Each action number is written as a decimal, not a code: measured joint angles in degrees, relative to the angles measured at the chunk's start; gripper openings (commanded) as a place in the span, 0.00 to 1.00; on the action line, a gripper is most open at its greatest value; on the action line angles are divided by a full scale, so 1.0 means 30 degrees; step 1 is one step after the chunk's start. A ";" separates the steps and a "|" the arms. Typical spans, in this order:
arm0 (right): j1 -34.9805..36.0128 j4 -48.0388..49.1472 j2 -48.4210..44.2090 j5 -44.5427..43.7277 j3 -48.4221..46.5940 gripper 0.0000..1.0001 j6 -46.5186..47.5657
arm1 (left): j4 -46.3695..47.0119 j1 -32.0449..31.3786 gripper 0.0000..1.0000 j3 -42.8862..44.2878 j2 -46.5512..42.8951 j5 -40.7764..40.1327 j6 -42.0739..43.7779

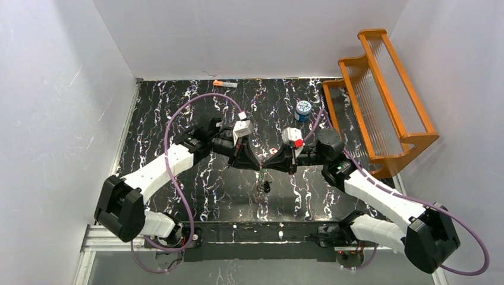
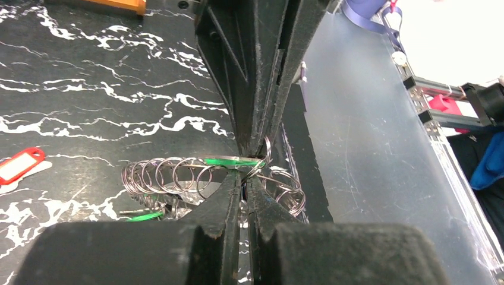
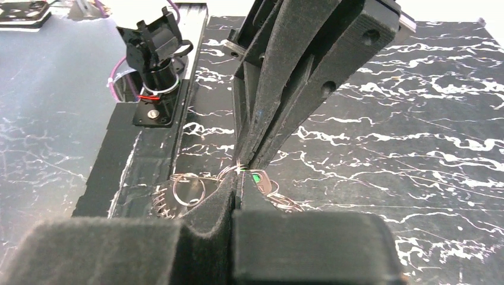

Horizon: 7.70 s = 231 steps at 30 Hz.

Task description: Remove the keys from the keyring

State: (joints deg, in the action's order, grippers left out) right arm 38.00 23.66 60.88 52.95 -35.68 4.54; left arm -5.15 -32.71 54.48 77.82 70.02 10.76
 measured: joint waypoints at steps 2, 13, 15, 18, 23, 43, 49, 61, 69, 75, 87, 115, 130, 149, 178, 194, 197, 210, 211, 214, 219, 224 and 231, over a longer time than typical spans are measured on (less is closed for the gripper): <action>-0.0029 0.0029 -0.0379 -0.0350 0.0138 0.01 0.0087 | 0.0874 0.0015 0.00 -0.0131 -0.0175 -0.0350 -0.1005; -0.0044 0.0328 -0.1137 -0.1843 0.0933 0.01 0.0954 | 0.5391 0.1013 0.00 -0.1647 -0.0736 -0.2178 -0.7060; -0.0044 0.0393 -0.1129 -0.1974 0.0933 0.01 0.1086 | 0.5632 0.1020 0.00 -0.1668 -0.0736 -0.2426 -0.7526; -0.0036 0.0568 -0.1020 -0.2113 0.0933 0.01 0.1202 | 0.6047 0.1078 0.00 -0.1792 -0.0736 -0.2754 -0.8218; 0.0211 0.0510 -0.0678 -0.2310 0.0933 0.01 0.1661 | 0.6819 0.1129 0.00 -0.1865 -0.0736 -0.3432 -0.9216; 0.1107 -0.0503 -0.0510 -0.4998 0.0933 0.01 0.3366 | 0.7009 0.1202 0.14 -0.2251 -0.0809 -0.4357 -0.9828; 0.1129 -0.1370 -0.0503 -0.4852 0.0787 0.01 0.3410 | 0.4772 0.1253 0.31 -0.2040 -0.1472 -0.4969 -0.7584; 0.1129 -0.2091 -0.0437 -0.3388 -0.0393 0.01 0.3446 | 0.2506 0.1421 0.45 -0.1530 -0.2506 -0.3752 -0.3774; 0.1129 -0.2426 0.0087 -0.1319 -0.1231 0.01 0.3504 | 0.2251 0.1421 0.47 -0.1530 -0.2273 -0.1384 -0.2295; 0.1129 -0.2441 0.0517 0.0131 -0.1727 0.01 0.3555 | 0.2244 0.1362 0.47 -0.1530 -0.2266 -0.0306 -0.1661; 0.1129 -0.2404 0.1027 0.0903 -0.1989 0.01 0.3541 | 0.2171 0.0809 0.27 -0.1530 -0.1931 0.0736 -0.1311; 0.1348 -0.3927 -0.1049 -0.1559 -0.1734 0.01 0.4000 | 0.2040 0.0612 0.00 -0.1268 -0.1982 0.0386 -0.1311; 0.1239 -0.4554 -0.1122 -0.3009 -0.1566 0.01 0.4583 | 0.4211 0.0787 0.00 -0.1894 -0.1974 -0.2251 -0.6054; 0.2914 -0.5785 0.0896 -0.6484 -0.1581 0.01 0.5421 | 0.5923 0.1377 0.00 -0.3045 -0.1974 -0.4874 -0.9245; 0.3359 -0.7366 0.0532 -0.6448 -0.2331 0.01 0.5814 | 0.1552 0.1494 0.42 -0.1734 -0.3257 -0.6397 -0.3490; 0.3359 -0.7497 0.0525 -0.5668 -0.2965 0.01 0.6557 | 0.0670 0.1035 0.46 -0.1727 -0.2550 -0.2820 -0.1129; 0.3359 -0.7490 0.0525 -0.5472 -0.2965 0.01 0.6557 | 0.0648 0.0692 0.45 -0.1727 -0.2208 -0.2273 -0.0925; 0.3381 -0.7439 0.0000 -0.5173 -0.2965 0.01 0.6550 | 0.0627 0.0219 0.37 -0.1727 -0.1996 -0.0721 -0.0364; 0.3381 -0.7439 -0.0073 -0.5209 -0.2965 0.01 0.6550 | 0.0619 0.0211 0.37 -0.1727 -0.1996 -0.0634 -0.0328; 0.3381 -0.7424 -0.0270 -0.5238 -0.2965 0.01 0.6550 | 0.0510 0.0189 0.37 -0.1727 -0.1996 -0.0510 -0.0189; 0.3381 -0.7424 -0.0444 -0.5224 -0.2958 0.01 0.6543 | -0.0015 0.0182 0.25 -0.1727 -0.1996 -0.0481 0.0299; 0.3490 -0.7570 -0.0488 -0.5064 -0.2922 0.01 0.6484 | -0.0466 0.0189 0.09 -0.1625 -0.1996 -0.0488 0.0882; 0.3490 -0.7752 -0.0539 -0.4998 -0.2892 0.01 0.6462 | -0.0896 0.0197 0.00 -0.1523 -0.1996 -0.0597 0.1224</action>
State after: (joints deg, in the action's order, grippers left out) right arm 48.47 0.40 59.27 37.95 -44.36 23.92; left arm -7.84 -32.12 49.91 71.83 68.23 14.44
